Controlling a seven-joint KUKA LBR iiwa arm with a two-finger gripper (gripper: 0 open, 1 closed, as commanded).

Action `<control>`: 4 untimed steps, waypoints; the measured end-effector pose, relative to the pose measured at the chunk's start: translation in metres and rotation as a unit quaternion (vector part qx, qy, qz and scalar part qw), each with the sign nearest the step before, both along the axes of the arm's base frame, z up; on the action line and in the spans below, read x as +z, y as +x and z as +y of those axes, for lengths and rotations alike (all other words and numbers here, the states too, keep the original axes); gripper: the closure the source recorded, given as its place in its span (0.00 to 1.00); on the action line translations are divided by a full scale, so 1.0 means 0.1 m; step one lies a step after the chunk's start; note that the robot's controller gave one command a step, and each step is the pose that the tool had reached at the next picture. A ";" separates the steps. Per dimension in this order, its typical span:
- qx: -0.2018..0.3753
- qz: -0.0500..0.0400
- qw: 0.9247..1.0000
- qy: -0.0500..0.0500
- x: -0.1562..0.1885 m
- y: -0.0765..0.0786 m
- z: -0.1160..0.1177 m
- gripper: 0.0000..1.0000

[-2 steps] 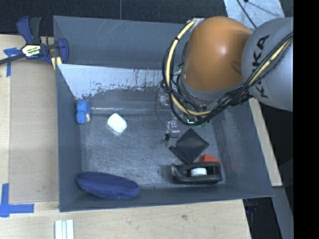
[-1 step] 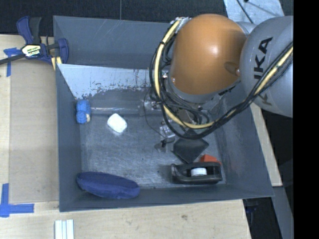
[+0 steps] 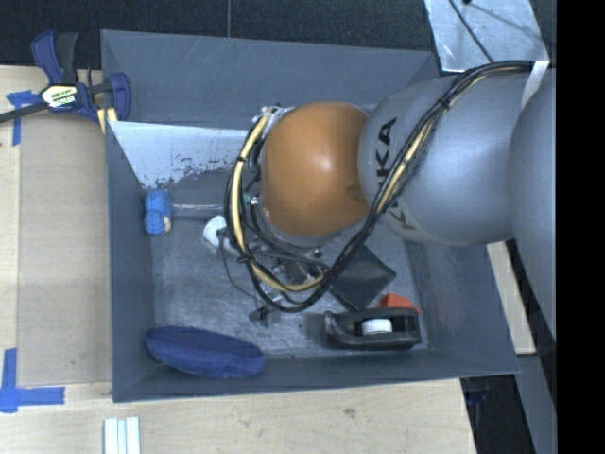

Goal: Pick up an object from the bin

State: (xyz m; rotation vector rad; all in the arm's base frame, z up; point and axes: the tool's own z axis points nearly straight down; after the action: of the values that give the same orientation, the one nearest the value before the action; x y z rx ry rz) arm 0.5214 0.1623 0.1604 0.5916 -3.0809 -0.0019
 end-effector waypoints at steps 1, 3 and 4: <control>0.036 -0.002 0.999 0.000 -0.29 0.01 -0.20 0.00; 0.088 -0.004 0.996 0.001 -0.79 1.07 -0.08 0.00; 0.162 -0.006 0.987 0.002 -0.64 1.07 0.40 0.00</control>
Offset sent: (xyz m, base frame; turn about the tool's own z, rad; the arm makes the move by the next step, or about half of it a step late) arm 0.0012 -0.0188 -0.0278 -0.0734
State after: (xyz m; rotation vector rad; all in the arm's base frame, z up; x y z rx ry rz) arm 0.6288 0.2024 0.0966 1.0869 -2.9550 -0.0027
